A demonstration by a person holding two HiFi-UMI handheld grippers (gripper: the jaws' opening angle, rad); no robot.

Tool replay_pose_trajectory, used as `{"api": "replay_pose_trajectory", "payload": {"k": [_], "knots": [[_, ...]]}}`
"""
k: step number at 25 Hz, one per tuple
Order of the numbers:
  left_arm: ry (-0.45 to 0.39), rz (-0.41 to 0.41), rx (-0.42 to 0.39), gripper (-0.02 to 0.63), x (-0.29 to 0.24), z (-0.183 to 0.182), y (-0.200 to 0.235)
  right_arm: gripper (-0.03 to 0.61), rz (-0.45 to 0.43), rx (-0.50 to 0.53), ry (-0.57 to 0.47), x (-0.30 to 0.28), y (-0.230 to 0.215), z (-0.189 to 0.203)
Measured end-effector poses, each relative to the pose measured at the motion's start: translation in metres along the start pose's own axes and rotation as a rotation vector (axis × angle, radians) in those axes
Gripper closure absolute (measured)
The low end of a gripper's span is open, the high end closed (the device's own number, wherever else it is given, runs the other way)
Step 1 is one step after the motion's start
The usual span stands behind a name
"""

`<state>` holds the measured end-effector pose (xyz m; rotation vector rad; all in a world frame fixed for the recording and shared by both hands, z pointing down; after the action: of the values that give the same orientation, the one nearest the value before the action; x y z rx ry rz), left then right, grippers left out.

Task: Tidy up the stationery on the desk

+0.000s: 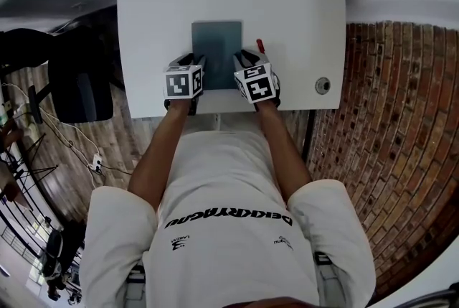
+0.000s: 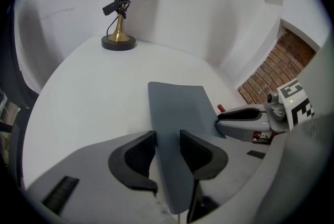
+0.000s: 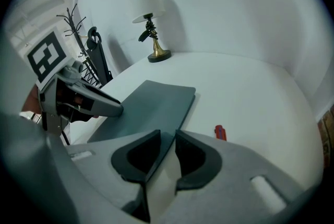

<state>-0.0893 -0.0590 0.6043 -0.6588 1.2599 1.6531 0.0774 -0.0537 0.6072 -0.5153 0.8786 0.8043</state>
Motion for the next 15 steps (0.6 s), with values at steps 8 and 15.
{"api": "replay_pose_trajectory", "payload": {"k": [8, 15], "knots": [[0.007, -0.005, 0.007, 0.468, 0.0043, 0.0013, 0.0030, 0.499, 0.003, 0.006, 0.000, 0.0008, 0.0024, 0.0002], [0.013, 0.007, -0.014, 0.468, 0.0046, 0.0015, 0.0034, 0.502, 0.006, -0.003, 0.009, 0.0019, 0.0050, 0.0016]]}}
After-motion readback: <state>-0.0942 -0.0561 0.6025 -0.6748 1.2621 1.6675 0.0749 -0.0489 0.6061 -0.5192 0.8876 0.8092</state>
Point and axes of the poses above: the fingertips, and each gripper's own axes: x backward along the fingers, y to its left, z out of its underside, the point moved 7 cm from there along x, backward along the fingers, and after that the axes turned 11 degrees about x, right-handed, at the moved point
